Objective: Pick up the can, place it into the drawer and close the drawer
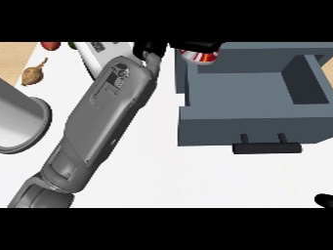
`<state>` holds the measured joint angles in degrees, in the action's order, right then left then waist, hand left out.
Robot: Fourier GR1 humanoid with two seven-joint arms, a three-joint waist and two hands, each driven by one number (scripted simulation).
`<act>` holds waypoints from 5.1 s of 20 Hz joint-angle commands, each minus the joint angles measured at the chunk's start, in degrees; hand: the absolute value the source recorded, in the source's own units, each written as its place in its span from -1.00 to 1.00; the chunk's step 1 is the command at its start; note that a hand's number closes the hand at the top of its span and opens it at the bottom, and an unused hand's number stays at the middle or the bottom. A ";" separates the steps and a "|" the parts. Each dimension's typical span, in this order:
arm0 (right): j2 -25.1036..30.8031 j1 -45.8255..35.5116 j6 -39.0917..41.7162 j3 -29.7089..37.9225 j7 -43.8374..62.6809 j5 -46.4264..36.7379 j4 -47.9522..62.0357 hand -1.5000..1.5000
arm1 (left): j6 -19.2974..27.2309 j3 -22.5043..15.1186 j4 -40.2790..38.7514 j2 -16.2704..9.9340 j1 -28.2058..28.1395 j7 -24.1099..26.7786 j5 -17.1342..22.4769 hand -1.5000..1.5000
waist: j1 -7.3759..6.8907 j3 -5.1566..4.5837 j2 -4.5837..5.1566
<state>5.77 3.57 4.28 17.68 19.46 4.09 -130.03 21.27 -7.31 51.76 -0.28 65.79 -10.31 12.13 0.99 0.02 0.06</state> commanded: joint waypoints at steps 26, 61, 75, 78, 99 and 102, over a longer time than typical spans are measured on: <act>1.71 -5.54 -0.60 -0.71 0.95 -0.16 3.25 -1.00 | 10.03 -7.04 -33.51 0.28 26.38 5.56 11.81 -1.00 | 3.67 0.15 1.31; 10.88 -26.20 -7.34 -25.26 -16.11 -50.52 39.27 -1.00 | 14.57 -8.04 -37.70 0.07 29.34 11.12 20.30 -1.00 | -0.01 0.07 1.15; 4.27 -42.02 -27.51 -23.09 -21.56 -62.72 75.28 -1.00 | 11.66 -7.65 -30.59 -6.93 25.91 5.08 18.38 -1.00 | -2.87 0.03 0.33; 3.03 -47.57 -31.62 -21.60 -20.20 -64.78 81.77 -1.00 | 11.63 -7.76 -28.38 -7.73 22.53 5.68 18.01 -1.00 | -3.66 0.01 0.29; 5.17 -71.21 -42.74 -12.15 -23.84 -64.73 109.54 -1.00 | 7.72 -10.47 -12.03 -13.89 10.85 -0.86 16.01 -1.00 | -8.15 0.04 1.07; 5.13 -71.74 -42.74 -10.04 -26.42 -62.35 109.78 -1.00 | 8.55 -10.93 -9.93 -14.23 9.97 -2.55 15.73 -1.00 | -7.91 0.11 1.05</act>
<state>12.22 -64.05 -35.54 4.41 -6.33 -61.36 -20.19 29.79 -17.55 39.29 -14.08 77.20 -11.22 28.15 -5.72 0.33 1.34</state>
